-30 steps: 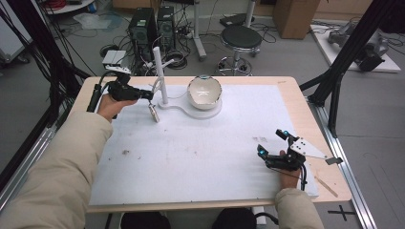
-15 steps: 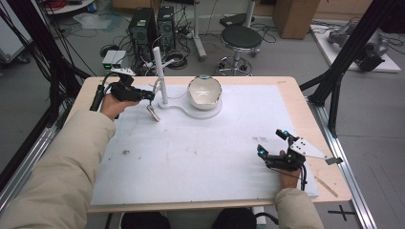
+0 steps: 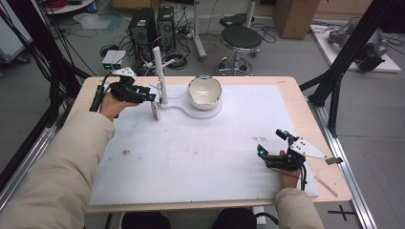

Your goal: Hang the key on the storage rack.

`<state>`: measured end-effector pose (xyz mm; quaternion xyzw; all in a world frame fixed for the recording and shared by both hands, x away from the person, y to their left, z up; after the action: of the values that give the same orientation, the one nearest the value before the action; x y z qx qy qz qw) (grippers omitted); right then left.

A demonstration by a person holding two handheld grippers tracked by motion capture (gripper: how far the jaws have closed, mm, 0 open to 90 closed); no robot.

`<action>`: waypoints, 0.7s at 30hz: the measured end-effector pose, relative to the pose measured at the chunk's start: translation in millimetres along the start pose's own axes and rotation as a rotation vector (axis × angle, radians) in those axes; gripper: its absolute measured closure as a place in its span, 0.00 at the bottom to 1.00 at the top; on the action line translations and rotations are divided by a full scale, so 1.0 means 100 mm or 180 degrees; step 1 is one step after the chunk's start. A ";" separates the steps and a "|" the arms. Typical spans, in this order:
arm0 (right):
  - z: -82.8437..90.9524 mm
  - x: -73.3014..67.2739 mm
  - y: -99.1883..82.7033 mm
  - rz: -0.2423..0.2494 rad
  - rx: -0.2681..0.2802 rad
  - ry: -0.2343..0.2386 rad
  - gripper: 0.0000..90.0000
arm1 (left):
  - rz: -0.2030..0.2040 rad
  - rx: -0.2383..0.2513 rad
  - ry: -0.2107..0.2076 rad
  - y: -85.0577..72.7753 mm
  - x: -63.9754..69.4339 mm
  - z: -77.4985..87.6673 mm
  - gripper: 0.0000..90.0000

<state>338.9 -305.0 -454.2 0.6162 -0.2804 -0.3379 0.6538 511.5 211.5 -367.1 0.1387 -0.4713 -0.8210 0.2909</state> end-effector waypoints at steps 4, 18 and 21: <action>0.00 0.00 0.00 0.0010 0.0004 0.0006 0.01 | -0.0040 0.0107 0.0017 0.02 0.04 0.09 0.39; -0.02 -0.01 0.00 0.0007 -0.0057 0.0003 0.01 | -0.0155 0.0751 -0.0045 -0.07 0.40 0.77 0.02; -0.02 -0.01 0.00 0.0005 -0.0057 0.0002 0.01 | -0.0113 0.0879 -0.0035 -0.15 0.47 0.89 0.02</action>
<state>339.8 -303.4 -454.4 0.6101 -0.2777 -0.3397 0.6597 424.1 250.1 -332.0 0.1814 -0.5788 -0.7541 0.2519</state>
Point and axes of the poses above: each handheld gripper's, and its own axes: z roughly backward along the jaws, y roughly out of its top, x roughly to its right, the point moved 3 cm from there along -z, roughly forward along the jaws, and after that the axes turned 2 degrees about -z, right-handed, at the moved point
